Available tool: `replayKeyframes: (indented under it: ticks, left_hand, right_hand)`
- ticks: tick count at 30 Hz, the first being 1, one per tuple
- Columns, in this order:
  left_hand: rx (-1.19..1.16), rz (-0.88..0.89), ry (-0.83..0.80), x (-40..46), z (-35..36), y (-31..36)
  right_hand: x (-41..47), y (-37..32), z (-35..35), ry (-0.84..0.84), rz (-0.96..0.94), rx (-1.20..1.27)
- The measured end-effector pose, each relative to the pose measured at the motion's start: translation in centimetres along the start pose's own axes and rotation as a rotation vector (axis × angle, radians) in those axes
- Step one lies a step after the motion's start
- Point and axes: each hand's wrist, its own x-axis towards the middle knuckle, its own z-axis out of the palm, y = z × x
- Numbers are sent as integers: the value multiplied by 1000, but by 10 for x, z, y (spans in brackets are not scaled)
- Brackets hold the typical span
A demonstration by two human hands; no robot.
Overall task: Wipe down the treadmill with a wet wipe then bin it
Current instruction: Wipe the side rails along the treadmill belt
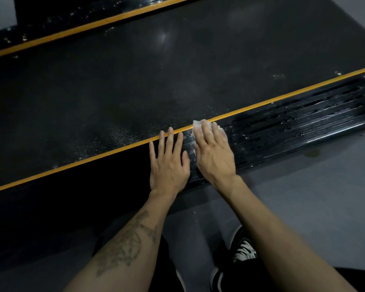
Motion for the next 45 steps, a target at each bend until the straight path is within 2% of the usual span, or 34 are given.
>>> replayKeyframes:
  ticks: [4,9,14,19,25,30,35,40,45]
  left_hand:
    - [9,3,-6,-1,0,-1]
    - [-5,8,-7,3,-1,-1]
    - [6,9,5,2,2,-1]
    - [-1,8,6,4,1,-1]
    - [-25,10,12,5,-1,0]
    - [-20,17,23,4,1,-1]
    - [-27,20,26,4,1,0]
    - [-4,45,7,7,-1,0]
    - [10,63,-7,8,-1,-1]
  right_hand:
    - [16,11,-3,-43,-73,-7]
    - [-2,26,-7,49,73,2]
    - [3,13,0,-2,-66,1]
    - [5,21,-3,15,-132,-159]
    - [2,16,-9,81,-99,-251]
    - [-8,5,-6,65,-27,-137]
    - [2,16,-2,79,-72,-18]
    - [-9,17,1,98,25,19]
    - [7,12,6,29,-77,21]
